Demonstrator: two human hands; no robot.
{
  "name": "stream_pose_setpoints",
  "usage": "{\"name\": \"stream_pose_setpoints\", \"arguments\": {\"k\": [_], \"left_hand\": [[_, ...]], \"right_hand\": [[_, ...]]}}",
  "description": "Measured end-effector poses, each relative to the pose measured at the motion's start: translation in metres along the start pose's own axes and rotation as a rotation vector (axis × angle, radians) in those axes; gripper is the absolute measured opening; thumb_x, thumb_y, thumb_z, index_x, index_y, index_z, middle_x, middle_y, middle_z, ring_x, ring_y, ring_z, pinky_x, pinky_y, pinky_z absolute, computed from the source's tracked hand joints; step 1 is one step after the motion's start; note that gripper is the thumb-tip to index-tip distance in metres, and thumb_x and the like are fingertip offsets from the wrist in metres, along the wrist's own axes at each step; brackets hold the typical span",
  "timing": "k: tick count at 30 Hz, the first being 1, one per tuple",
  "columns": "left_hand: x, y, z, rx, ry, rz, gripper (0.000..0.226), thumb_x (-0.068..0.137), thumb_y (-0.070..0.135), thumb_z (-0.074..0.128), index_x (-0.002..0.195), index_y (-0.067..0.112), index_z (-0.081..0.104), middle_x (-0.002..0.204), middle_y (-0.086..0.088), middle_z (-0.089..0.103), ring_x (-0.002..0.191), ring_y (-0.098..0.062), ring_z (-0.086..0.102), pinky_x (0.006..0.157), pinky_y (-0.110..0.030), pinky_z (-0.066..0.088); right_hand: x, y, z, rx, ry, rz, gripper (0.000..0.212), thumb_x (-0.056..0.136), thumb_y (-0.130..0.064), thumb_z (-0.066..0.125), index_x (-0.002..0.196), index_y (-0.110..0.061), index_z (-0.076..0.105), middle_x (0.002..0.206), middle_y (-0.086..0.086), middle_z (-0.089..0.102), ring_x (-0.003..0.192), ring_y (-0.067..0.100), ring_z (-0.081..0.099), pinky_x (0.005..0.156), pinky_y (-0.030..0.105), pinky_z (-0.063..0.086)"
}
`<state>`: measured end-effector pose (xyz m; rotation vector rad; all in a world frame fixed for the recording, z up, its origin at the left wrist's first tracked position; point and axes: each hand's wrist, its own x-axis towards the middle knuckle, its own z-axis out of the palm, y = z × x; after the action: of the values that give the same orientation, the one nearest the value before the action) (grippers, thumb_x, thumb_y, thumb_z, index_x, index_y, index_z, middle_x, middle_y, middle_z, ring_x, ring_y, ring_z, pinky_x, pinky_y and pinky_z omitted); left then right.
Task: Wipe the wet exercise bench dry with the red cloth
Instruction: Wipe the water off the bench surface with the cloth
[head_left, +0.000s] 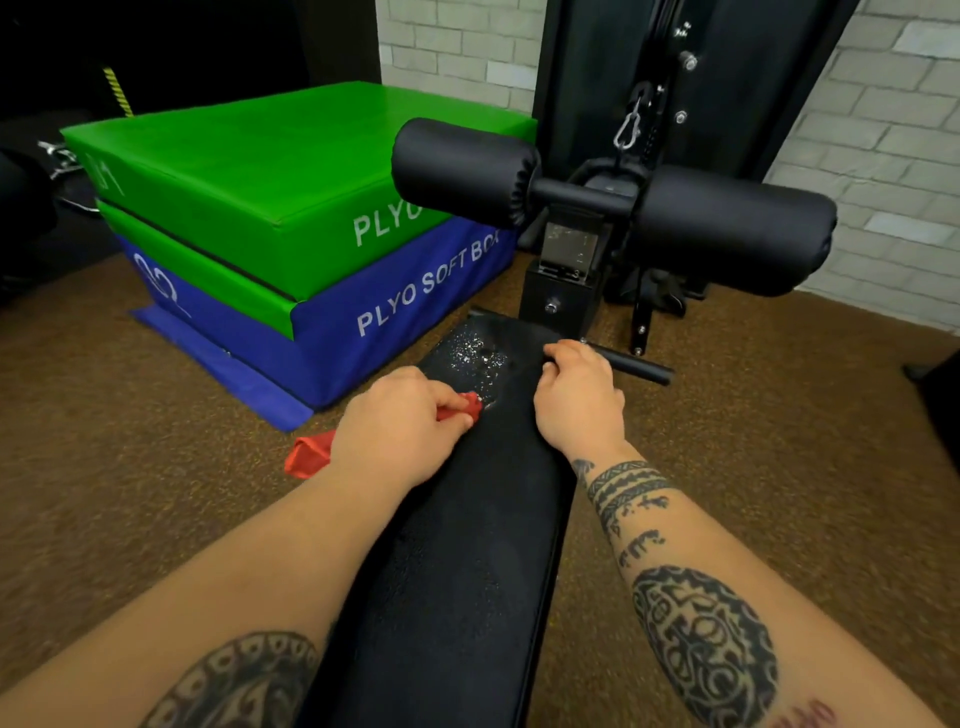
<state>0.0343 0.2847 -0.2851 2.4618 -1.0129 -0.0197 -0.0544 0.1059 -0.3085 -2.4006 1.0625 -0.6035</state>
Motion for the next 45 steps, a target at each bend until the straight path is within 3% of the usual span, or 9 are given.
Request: {"name": "stream_pose_setpoints", "arguments": {"k": [8, 11, 16, 28, 31, 35, 38, 42, 45], "left_hand": [[0.022, -0.037, -0.030, 0.061, 0.239, -0.275, 0.026, 0.091, 0.044, 0.060, 0.108, 0.031, 0.075, 0.103, -0.009, 0.062, 0.099, -0.034, 0.061, 0.084, -0.041, 0.050], [0.019, -0.029, -0.030, -0.122, 0.258, -0.064, 0.025, 0.087, 0.051, 0.064, 0.106, 0.040, 0.075, 0.092, 0.004, 0.061, 0.094, -0.020, 0.059, 0.083, -0.032, 0.047], [0.005, -0.007, -0.004, -0.032, -0.038, 0.243, 0.030, 0.082, 0.059, 0.062, 0.107, 0.048, 0.073, 0.091, 0.013, 0.053, 0.089, -0.011, 0.059, 0.083, -0.035, 0.051], [0.027, -0.058, -0.026, 0.021, 0.212, -0.357, 0.025, 0.090, 0.044, 0.059, 0.102, 0.029, 0.075, 0.102, -0.009, 0.071, 0.100, -0.035, 0.063, 0.086, -0.042, 0.053], [0.028, -0.048, -0.028, -0.135, 0.308, -0.080, 0.019, 0.088, 0.046, 0.065, 0.099, 0.036, 0.077, 0.089, 0.001, 0.068, 0.090, -0.020, 0.062, 0.083, -0.033, 0.050], [0.033, -0.029, -0.012, -0.061, -0.015, 0.167, 0.026, 0.076, 0.056, 0.065, 0.098, 0.046, 0.076, 0.086, 0.011, 0.056, 0.087, -0.013, 0.059, 0.083, -0.035, 0.051], [0.036, -0.037, -0.003, -0.031, 0.034, 0.070, 0.020, 0.084, 0.050, 0.068, 0.101, 0.044, 0.074, 0.090, 0.008, 0.053, 0.091, -0.020, 0.059, 0.084, -0.042, 0.052], [0.049, -0.049, -0.007, 0.030, 0.184, -0.278, 0.022, 0.089, 0.048, 0.061, 0.101, 0.036, 0.075, 0.102, -0.005, 0.068, 0.098, -0.032, 0.063, 0.086, -0.040, 0.053], [0.053, -0.052, -0.013, -0.207, 0.283, -0.306, 0.020, 0.087, 0.048, 0.064, 0.096, 0.036, 0.077, 0.093, 0.003, 0.074, 0.090, -0.021, 0.067, 0.082, -0.029, 0.053]], "right_hand": [[0.002, -0.001, 0.002, 0.015, 0.005, 0.006, 0.034, 0.101, -0.028, 0.042, 0.133, -0.026, 0.056, 0.143, -0.007, 0.047, 0.137, 0.018, 0.035, 0.106, 0.052, 0.035], [0.003, -0.001, 0.004, 0.002, 0.012, 0.007, 0.034, 0.101, -0.027, 0.043, 0.132, -0.026, 0.056, 0.142, -0.007, 0.048, 0.137, 0.019, 0.035, 0.106, 0.052, 0.035], [0.004, 0.001, 0.004, -0.001, 0.019, 0.015, 0.034, 0.100, -0.028, 0.044, 0.131, -0.027, 0.057, 0.142, -0.007, 0.048, 0.137, 0.018, 0.035, 0.104, 0.051, 0.036], [0.004, 0.002, 0.004, 0.033, 0.023, 0.003, 0.033, 0.100, -0.028, 0.044, 0.130, -0.026, 0.058, 0.141, -0.008, 0.049, 0.136, 0.018, 0.035, 0.104, 0.053, 0.036], [0.005, 0.003, 0.004, 0.029, 0.026, 0.008, 0.033, 0.099, -0.028, 0.045, 0.129, -0.027, 0.058, 0.141, -0.008, 0.049, 0.136, 0.018, 0.035, 0.103, 0.052, 0.036], [0.004, 0.003, 0.004, 0.041, 0.025, 0.010, 0.032, 0.099, -0.028, 0.045, 0.129, -0.027, 0.058, 0.140, -0.009, 0.050, 0.136, 0.018, 0.035, 0.103, 0.052, 0.037], [0.004, 0.004, 0.004, 0.054, 0.030, 0.008, 0.033, 0.099, -0.028, 0.046, 0.130, -0.026, 0.058, 0.140, -0.008, 0.050, 0.136, 0.018, 0.035, 0.103, 0.052, 0.038], [0.004, 0.004, 0.005, 0.047, 0.034, 0.004, 0.033, 0.099, -0.028, 0.046, 0.129, -0.026, 0.059, 0.140, -0.009, 0.051, 0.136, 0.018, 0.035, 0.104, 0.052, 0.038], [0.005, 0.003, 0.005, 0.044, 0.032, 0.010, 0.032, 0.099, -0.027, 0.046, 0.129, -0.027, 0.058, 0.140, -0.010, 0.050, 0.137, 0.017, 0.034, 0.104, 0.053, 0.037]]}}
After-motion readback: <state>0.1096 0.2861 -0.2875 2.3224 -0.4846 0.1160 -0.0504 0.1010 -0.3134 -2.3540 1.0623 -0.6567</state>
